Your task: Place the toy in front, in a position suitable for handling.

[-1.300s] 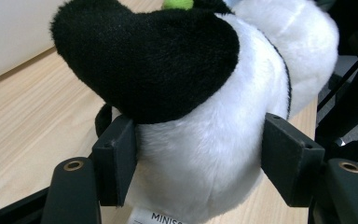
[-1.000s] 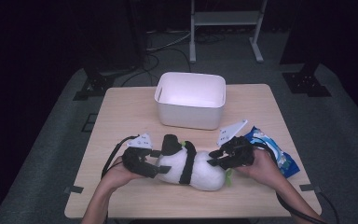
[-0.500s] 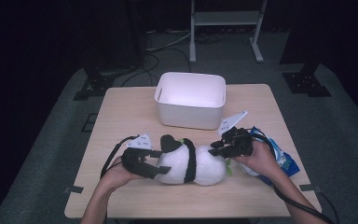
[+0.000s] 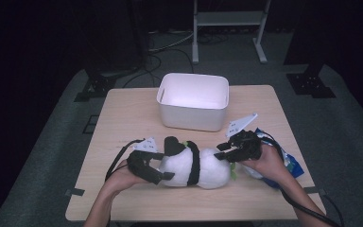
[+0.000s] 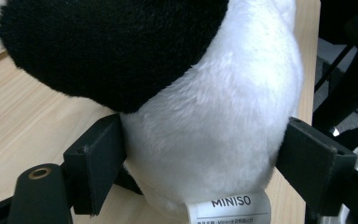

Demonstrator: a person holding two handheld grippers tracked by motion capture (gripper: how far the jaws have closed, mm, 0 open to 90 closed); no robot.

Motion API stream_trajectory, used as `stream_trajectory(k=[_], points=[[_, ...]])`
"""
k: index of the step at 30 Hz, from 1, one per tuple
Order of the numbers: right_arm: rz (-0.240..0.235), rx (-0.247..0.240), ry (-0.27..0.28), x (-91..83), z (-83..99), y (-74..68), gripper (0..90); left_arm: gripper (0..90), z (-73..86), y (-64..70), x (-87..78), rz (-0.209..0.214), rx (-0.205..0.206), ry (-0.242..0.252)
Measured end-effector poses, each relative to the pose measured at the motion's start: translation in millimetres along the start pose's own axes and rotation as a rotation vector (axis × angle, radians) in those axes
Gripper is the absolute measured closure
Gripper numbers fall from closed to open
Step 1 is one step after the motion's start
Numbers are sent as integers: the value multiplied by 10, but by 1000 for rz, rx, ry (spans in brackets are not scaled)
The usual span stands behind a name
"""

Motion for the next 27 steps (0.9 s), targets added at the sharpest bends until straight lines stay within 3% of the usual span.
stream_trajectory(k=[6,10,13,21,25,26,27], points=[[-12,-1,-6,35,22,-29,627,190,-16,28,11,3,20,3],[-51,13,6,74,18,-49,635,347,5,38,-16,0,39,-7],[-62,11,10,73,-8,-77,634,405,15,60,-49,10,48,-10],[-80,-41,29,22,-166,-228,623,446,36,117,-163,95,-13,-3],[-109,-85,47,2,-272,-383,608,447,47,118,-182,104,-28,0],[-139,-116,40,23,-315,-504,597,446,48,115,-180,104,-36,4],[-139,-116,40,23,-315,-504,597,445,48,115,-180,104,-36,4]])
Point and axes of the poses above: each handheld gripper's, and its own axes: x roughly forward along the jaws, z roughly out of its underside, y roughly to its right, the point moved 9 cm from there along x, roughly forward along the jaws, and after that the axes turned 4 degrees about -x, right-handed, at the moved point
